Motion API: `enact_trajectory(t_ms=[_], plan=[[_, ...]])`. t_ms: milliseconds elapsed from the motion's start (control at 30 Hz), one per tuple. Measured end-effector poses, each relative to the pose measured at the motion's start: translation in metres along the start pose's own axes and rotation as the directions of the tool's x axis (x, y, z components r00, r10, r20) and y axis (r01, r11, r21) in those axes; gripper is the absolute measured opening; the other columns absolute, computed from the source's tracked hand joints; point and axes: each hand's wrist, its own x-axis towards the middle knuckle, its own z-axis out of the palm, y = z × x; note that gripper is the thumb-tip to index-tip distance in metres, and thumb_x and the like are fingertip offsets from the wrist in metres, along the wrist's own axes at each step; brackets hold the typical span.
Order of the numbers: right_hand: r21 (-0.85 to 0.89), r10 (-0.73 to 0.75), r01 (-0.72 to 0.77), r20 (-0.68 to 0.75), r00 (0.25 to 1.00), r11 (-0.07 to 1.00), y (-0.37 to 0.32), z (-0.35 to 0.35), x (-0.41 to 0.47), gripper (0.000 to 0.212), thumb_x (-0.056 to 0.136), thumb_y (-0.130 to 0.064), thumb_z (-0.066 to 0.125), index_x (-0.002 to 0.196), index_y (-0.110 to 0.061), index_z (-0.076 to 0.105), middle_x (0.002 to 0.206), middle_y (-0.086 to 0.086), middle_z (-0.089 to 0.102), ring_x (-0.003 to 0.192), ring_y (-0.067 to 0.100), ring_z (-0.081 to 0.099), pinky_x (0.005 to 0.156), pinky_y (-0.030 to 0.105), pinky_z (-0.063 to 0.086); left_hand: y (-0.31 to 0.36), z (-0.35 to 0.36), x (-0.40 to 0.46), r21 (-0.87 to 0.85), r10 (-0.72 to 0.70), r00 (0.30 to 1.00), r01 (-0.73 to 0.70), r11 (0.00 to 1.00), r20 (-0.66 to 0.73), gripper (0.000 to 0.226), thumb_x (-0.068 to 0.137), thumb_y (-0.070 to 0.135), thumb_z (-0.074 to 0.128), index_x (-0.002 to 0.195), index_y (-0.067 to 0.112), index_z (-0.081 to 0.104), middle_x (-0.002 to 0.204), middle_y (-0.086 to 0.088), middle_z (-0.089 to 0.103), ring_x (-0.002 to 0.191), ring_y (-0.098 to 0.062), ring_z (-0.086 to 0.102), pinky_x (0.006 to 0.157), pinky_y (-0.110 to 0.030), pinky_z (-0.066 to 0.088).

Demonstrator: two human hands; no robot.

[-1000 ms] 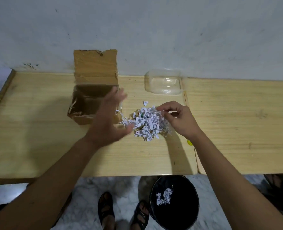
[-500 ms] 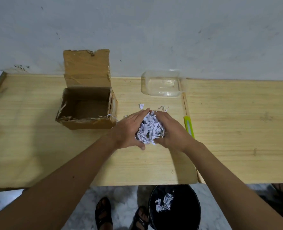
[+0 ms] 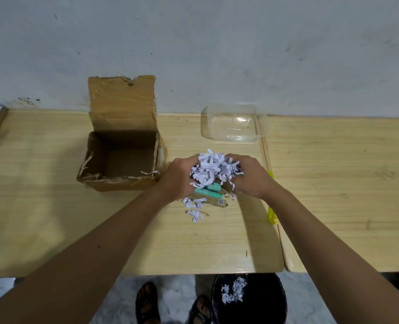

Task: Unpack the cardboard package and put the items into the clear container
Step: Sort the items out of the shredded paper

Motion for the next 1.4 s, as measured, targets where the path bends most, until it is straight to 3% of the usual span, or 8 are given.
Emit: enact_trajectory(t_ms=[133, 267, 400, 733, 967, 1167, 1300, 1400], plan=[[-0.031, 0.019, -0.019, 0.004, 1.0, 0.999, 0.003, 0.0, 0.012, 0.028, 0.084, -0.005, 0.07, 0.108, -0.019, 0.074, 0.093, -0.004, 0.077, 0.083, 0.01, 0.069, 0.074, 0.021, 0.048, -0.002, 0.002, 0.006, -0.09, -0.064, 0.994, 0.056, 0.994, -0.089, 0.049, 0.076, 0.019, 0.083, 0.116, -0.006, 0.07, 0.091, -0.016, 0.078, 0.075, -0.036, 0.073, 0.068, -0.04, 0.06], [-0.015, 0.036, -0.036, -0.006, 0.999, 0.999, 0.004, -0.002, 0.014, 0.047, 0.081, -0.009, 0.084, 0.124, -0.019, 0.067, 0.105, -0.008, 0.072, 0.088, -0.001, 0.066, 0.078, 0.015, 0.051, 0.0, 0.007, 0.006, -0.279, -0.225, 0.968, 0.186, 0.942, -0.114, 0.07, 0.071, 0.022, 0.095, 0.13, 0.001, 0.065, 0.111, 0.001, 0.074, 0.1, -0.012, 0.071, 0.088, -0.011, 0.053], [0.016, 0.04, -0.039, -0.044, 0.998, 0.999, 0.007, -0.009, 0.008, 0.069, 0.07, -0.017, 0.094, 0.132, -0.023, 0.062, 0.108, -0.017, 0.065, 0.09, -0.014, 0.062, 0.077, -0.001, 0.044, 0.0, 0.007, 0.004, -0.368, -0.369, 0.927, 0.319, 0.873, -0.072, 0.069, 0.07, 0.021, 0.095, 0.13, 0.006, 0.065, 0.114, -0.006, 0.076, 0.105, -0.02, 0.073, 0.093, -0.027, 0.058], [0.149, 0.015, 0.0, -0.099, 0.995, 0.989, 0.001, -0.003, -0.012, 0.059, 0.077, -0.015, 0.089, 0.128, -0.032, 0.067, 0.123, -0.014, 0.068, 0.112, 0.0, 0.064, 0.097, 0.016, 0.051, 0.004, 0.005, -0.007, -0.342, -0.343, 0.936, 0.297, 0.892, -0.082, 0.057, 0.073, 0.017, 0.094, 0.124, 0.005, 0.069, 0.106, 0.002, 0.074, 0.098, -0.013, 0.072, 0.083, -0.009, 0.053], [0.098, -0.16, 0.181, -0.189, 0.969, 0.979, -0.007, 0.004, -0.036, 0.054, 0.077, -0.012, 0.088, 0.126, -0.026, 0.07, 0.137, -0.015, 0.064, 0.132, 0.011, 0.057, 0.108, 0.028, 0.045, 0.004, 0.005, -0.016, -0.355, -0.358, 0.93, 0.31, 0.882, -0.077, 0.053, 0.076, 0.021, 0.093, 0.122, 0.008, 0.07, 0.107, -0.003, 0.078, 0.098, -0.018, 0.075, 0.087, -0.026, 0.059], [0.075, -0.179, 0.197, -0.192, 0.965, 0.978, -0.005, 0.018, -0.058, 0.028, 0.079, -0.007, 0.085, 0.102, -0.021, 0.08, 0.1, -0.01, 0.074, 0.096, 0.012, 0.065, 0.086, 0.023, 0.05, 0.001, 0.007, -0.023, -0.395, -0.402, 0.915, 0.355, 0.848, -0.04, 0.061, 0.075, 0.036, 0.091, 0.126, 0.011, 0.069, 0.111, -0.005, 0.077, 0.104, -0.021, 0.075, 0.093, -0.046, 0.06], [-0.019, -0.173, 0.172, -0.074, 0.982, 0.985, 0.009, 0.029, -0.055, 0.023, 0.081, -0.014, 0.084, 0.103, -0.018, 0.079, 0.091, -0.008, 0.069, 0.079, 0.015, 0.065, 0.077, 0.038, 0.054, 0.006, 0.009, -0.023, -0.452, -0.438, 0.899, 0.384, 0.805, -0.017, 0.05, 0.074, 0.033, 0.092, 0.118, 0.026, 0.069, 0.109, 0.0, 0.078, 0.102, -0.016, 0.075, 0.094, -0.04, 0.06], [-0.152, -0.213, 0.2, -0.069, 0.975, 0.968, 0.012, 0.032, -0.05, 0.03, 0.078, -0.026, 0.086, 0.107, -0.019, 0.079, 0.083, -0.009, 0.06, 0.079, 0.017, 0.06, 0.075, 0.039, 0.054, 0.006, 0.01, -0.023, -0.496, -0.444, 0.896, 0.386, 0.778, 0.0, 0.047, 0.077, 0.02, 0.091, 0.119, 0.017, 0.069, 0.109, -0.002, 0.078, 0.102, -0.017, 0.076, 0.092, -0.036, 0.061]])
